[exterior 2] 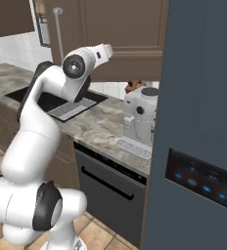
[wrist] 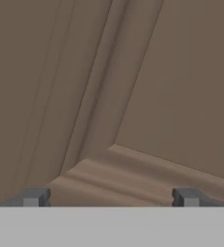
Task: Close all open cabinet doors.
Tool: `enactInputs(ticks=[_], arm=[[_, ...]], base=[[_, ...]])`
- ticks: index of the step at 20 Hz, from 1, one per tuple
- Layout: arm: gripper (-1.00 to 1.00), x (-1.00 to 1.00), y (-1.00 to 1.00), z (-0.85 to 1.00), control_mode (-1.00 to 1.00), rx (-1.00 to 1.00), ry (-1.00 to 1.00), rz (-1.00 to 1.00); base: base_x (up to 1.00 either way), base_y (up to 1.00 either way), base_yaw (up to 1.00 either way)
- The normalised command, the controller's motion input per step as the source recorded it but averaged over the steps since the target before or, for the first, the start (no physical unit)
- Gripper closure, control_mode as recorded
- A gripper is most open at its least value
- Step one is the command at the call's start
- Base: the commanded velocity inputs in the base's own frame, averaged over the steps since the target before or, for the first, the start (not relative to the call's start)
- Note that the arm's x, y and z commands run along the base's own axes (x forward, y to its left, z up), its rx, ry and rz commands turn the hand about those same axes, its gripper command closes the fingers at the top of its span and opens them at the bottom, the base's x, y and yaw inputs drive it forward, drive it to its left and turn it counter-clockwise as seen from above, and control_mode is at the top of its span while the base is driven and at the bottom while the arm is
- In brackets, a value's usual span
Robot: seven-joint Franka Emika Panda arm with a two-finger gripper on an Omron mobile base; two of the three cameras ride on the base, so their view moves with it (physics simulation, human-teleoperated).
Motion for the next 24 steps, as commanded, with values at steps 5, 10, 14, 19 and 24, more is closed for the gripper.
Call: enactInputs(ticks=[5,10,14,19,24], arm=[[-1.0,0.66,0.06,0.0,-1.0,0.0,0.0,-0.05],[-1.0,0.59,0.16,0.0,-1.0,-0.01,0.01,-0.15],[-1.0,0.53,0.09,0.0,-1.0,-0.02,0.02,-0.24],[-1.0,0.49,0.01,0.0,-1.0,-0.01,0.07,-0.29],[-1.0,0.35,-0.02,0.12,-1.0,0.0,0.16,-0.26]], base=[[0.0,0.0,0.0],[0.0,0.0,0.0],[0.0,0.0,0.0],[0.0,0.0,0.0],[0.0,0.0,0.0]])
